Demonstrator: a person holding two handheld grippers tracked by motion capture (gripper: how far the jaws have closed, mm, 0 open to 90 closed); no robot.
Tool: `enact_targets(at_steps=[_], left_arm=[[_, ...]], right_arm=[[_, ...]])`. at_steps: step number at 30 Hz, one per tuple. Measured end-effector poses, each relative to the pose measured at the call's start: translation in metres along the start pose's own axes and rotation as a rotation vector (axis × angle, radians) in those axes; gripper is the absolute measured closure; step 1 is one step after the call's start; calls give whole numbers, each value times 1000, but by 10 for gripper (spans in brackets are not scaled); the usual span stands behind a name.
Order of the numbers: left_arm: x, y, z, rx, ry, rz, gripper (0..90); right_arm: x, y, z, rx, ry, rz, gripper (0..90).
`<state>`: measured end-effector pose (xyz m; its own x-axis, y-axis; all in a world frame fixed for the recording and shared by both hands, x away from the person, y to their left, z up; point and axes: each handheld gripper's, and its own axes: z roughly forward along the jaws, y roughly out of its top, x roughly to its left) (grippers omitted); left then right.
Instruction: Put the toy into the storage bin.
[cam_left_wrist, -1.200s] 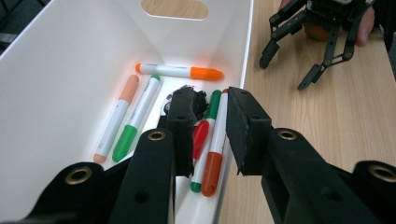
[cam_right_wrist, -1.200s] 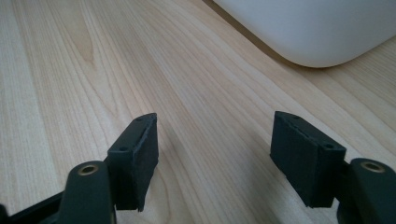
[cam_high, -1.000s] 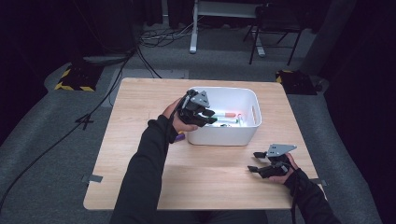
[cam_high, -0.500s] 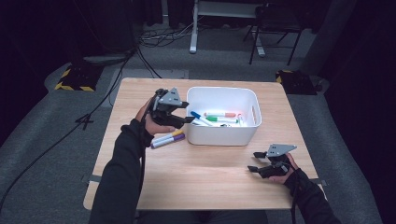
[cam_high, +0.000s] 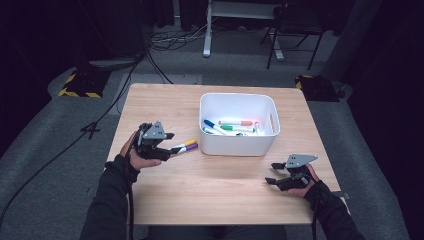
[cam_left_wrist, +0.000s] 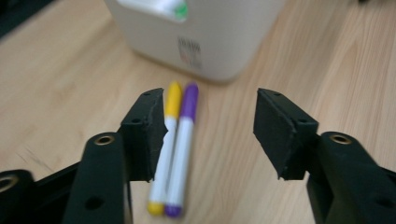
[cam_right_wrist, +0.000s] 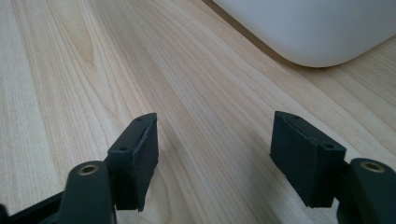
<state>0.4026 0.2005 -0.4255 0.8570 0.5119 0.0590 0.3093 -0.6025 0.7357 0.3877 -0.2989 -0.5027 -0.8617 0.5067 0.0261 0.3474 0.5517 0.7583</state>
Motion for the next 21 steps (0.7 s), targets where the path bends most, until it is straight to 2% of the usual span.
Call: enact_targets(at_steps=[3, 4, 5, 7, 9, 12, 14, 17, 21], left_arm=[[-1, -20, 11, 41, -10, -27, 484], [-1, -20, 11, 41, -10, -27, 486], [0, -31, 15, 46, -6, -46, 498], [3, -37, 18, 36, -6, -62, 512], [3, -41, 19, 35, 0, -54, 548], [3, -46, 26, 63, 3, -55, 560], [3, -49, 29, 64, 7, -65, 562], [4, -49, 29, 35, 13, -74, 562], [5, -48, 29, 42, 33, -65, 548]], right_arm=[[0, 0, 0, 0, 0, 0, 328], [0, 0, 0, 0, -1, -2, 328], [0, 0, 0, 0, -1, -2, 328], [0, 0, 0, 0, 0, 0, 328], [0, 0, 0, 0, 0, 0, 328], [-1, 0, 0, -4, 0, 0, 328], [-1, 0, 0, -6, -1, -2, 328], [-1, 0, 0, -4, 0, 0, 328], [-1, 0, 0, -5, 0, -4, 328]])
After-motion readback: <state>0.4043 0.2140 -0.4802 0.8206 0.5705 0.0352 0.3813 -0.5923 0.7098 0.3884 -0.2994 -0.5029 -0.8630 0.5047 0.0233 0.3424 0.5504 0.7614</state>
